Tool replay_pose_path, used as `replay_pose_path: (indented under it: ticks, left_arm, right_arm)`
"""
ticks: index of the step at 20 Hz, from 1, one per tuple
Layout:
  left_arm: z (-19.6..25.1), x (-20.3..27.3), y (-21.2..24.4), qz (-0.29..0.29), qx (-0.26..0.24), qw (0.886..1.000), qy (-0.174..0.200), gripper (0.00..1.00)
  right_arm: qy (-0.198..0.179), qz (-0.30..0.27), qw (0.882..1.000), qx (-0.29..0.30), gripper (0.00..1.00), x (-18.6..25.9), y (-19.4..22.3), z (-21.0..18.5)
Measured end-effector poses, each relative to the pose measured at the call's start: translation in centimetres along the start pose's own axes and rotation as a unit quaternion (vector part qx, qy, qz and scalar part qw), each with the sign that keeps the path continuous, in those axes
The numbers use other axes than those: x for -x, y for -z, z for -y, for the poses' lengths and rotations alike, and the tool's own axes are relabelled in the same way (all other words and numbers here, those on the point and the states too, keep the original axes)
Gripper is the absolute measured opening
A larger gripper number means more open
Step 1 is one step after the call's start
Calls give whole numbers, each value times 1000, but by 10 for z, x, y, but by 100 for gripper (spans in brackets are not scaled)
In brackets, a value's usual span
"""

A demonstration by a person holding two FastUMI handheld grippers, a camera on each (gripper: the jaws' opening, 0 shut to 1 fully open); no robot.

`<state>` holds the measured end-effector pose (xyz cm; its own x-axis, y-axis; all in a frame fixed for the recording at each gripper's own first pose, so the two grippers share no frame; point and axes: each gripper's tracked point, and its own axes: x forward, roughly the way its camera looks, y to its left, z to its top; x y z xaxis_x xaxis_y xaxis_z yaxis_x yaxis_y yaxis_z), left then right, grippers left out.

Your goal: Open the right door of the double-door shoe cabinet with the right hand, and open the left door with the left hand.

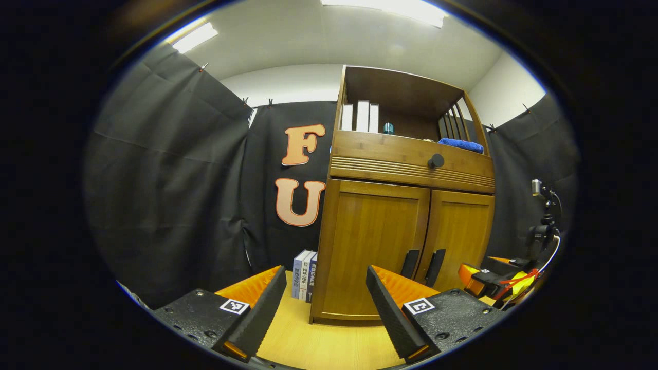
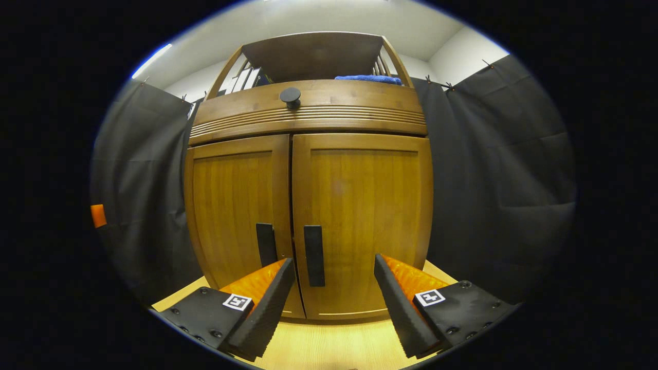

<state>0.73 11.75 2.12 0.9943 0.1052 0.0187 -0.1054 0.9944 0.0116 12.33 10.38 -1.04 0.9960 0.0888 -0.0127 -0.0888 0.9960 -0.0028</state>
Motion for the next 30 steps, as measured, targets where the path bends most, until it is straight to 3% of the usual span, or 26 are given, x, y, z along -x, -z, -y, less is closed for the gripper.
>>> replay_pose_path:
  ticks: [1,2,6,14,15,21,22,30]
  left_arm:
    - [-2,-1,0,-1,-1,1000,-2,94]
    - [-4,-1,0,-1,-2,1000,-4,91]
    - [-17,-3,1,-2,-9,1000,-16,95]
    - [-35,-9,4,-6,-12,999,-40,92]
    - [-37,-10,3,-6,-13,999,-43,92]
    - [-44,-12,7,-12,-15,998,-53,94]
    - [-44,-12,7,-11,-16,998,-53,92]
    - [-51,-12,9,-14,-19,998,-55,92]
  right_arm:
    - [-3,-1,1000,-3,93,-8,3,-3]
    - [-5,-5,1000,-7,93,-16,5,-5]
    - [-6,-11,1000,-9,100,-44,13,-10]
    - [-9,-30,999,-16,99,-100,30,-13]
    - [-8,-31,999,-16,91,-105,31,-14]
    - [-9,-46,999,-23,78,-124,49,-16]
    - [-11,-47,999,-23,67,-127,49,-18]
    - [-9,-55,998,-26,59,-141,56,-19]
